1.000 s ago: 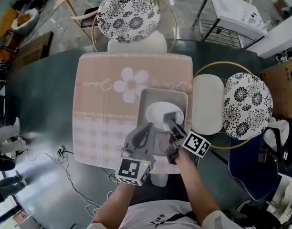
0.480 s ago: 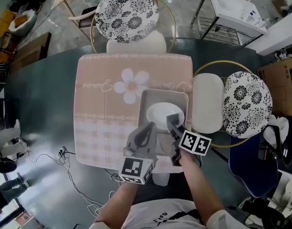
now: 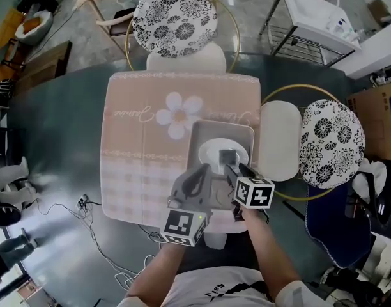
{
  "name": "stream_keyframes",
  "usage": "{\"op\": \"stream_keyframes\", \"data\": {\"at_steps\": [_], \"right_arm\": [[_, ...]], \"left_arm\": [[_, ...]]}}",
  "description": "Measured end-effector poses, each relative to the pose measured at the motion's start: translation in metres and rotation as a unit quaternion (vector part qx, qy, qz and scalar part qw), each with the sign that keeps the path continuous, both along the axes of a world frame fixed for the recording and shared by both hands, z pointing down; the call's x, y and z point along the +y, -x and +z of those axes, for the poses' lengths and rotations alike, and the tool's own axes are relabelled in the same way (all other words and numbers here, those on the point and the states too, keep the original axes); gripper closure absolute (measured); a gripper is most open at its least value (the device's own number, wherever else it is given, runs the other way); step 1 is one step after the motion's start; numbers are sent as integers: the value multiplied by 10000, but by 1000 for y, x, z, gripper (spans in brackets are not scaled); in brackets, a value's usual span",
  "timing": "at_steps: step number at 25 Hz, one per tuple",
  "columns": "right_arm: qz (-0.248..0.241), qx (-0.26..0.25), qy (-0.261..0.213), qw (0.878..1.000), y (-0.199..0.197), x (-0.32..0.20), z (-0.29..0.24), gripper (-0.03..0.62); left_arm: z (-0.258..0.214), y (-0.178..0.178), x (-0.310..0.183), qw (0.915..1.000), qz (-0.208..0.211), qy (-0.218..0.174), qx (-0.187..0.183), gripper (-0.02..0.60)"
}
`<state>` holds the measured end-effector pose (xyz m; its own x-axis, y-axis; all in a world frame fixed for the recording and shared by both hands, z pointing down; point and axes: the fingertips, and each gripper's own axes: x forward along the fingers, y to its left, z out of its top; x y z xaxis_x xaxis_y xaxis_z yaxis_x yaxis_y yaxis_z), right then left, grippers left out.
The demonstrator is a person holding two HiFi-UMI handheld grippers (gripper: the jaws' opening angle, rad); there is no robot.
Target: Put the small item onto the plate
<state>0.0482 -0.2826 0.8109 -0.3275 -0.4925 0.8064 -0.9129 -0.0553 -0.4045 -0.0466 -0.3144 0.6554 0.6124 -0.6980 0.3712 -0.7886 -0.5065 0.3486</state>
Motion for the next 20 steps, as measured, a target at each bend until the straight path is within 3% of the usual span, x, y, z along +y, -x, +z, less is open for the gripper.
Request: {"op": "stream_keyframes", "data": {"at_steps": [3, 7, 12, 20], "right_arm": [[-137, 226, -215, 9994, -5, -3, -8, 393], [-154, 75, -512, 9985, -7, -6, -33, 404], [-286, -190, -1267, 9913, -4, -10, -102, 499], [-690, -415, -2212, 9719, 0, -6, -213, 553]], "left_arm": [[0, -2, 1, 10000, 6, 12, -20, 577], [-9, -5, 5, 10000, 31, 51, -70, 577], [-36, -14, 16, 9998, 150, 43, -87, 577], [-101, -40, 42, 9993, 369, -106, 4, 577]]}}
